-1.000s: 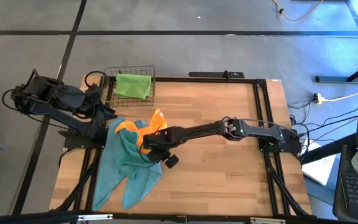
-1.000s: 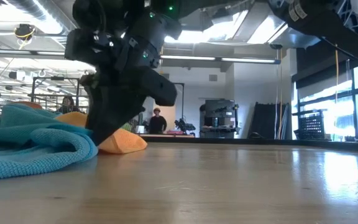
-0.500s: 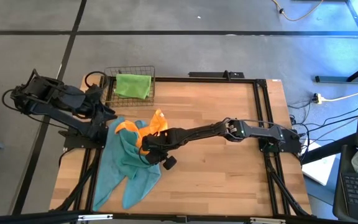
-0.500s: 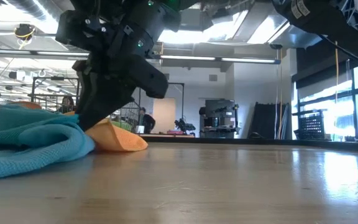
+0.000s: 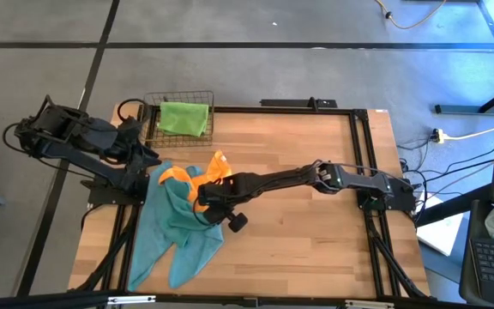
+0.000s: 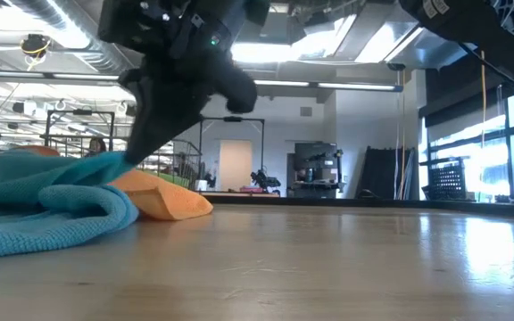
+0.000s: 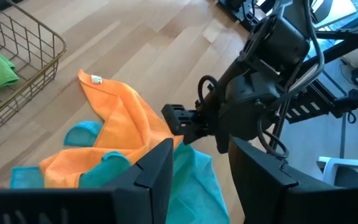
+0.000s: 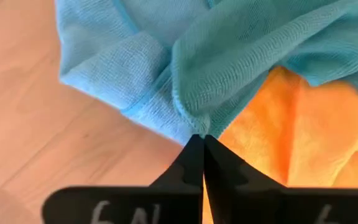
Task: Fold microfiber towels
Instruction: Fold the blue microfiber cloth
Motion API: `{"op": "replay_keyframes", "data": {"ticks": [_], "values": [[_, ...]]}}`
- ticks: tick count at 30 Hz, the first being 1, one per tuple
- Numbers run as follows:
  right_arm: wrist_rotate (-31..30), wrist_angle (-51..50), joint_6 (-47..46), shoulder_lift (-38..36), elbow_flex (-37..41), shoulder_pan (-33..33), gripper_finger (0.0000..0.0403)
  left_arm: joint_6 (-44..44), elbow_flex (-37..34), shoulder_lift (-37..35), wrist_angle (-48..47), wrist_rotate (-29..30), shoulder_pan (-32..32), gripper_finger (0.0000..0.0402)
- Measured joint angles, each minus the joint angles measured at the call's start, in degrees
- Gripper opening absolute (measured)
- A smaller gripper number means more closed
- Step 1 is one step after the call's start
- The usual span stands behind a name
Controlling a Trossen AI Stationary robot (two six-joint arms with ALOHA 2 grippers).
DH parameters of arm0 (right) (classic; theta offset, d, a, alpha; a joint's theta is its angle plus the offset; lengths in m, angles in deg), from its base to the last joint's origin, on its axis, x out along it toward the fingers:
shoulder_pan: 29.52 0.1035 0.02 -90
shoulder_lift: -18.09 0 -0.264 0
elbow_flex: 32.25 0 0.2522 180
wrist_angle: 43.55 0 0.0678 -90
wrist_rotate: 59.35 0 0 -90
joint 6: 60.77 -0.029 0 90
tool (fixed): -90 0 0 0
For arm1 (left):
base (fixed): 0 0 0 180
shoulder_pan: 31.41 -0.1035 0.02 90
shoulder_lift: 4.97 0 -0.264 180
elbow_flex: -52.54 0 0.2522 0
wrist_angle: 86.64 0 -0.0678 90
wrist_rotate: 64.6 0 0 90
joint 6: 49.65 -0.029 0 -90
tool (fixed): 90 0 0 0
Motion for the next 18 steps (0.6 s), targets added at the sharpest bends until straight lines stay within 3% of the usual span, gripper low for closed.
{"op": "replay_keyframes", "data": {"ticks": [7, 13, 18], "values": [[0.0, -0.8, -3.4, 0.0, 0.0, 0.1, 0.0028, -1.1, 0.0, 0.0, -0.1, 0.0, 0.0, 0.0147], [0.4, -0.6, -5.1, -0.7, 0.1, 0.3, 0.0006, -1.1, 0.0, 0.0, -0.1, 0.0, 0.0, 0.0147], [0.5, 0.4, -7.6, -2.7, 0.1, 0.1, 0.0011, -1.1, 0.0, 0.0, -0.1, 0.0, 0.0, 0.0147]]}}
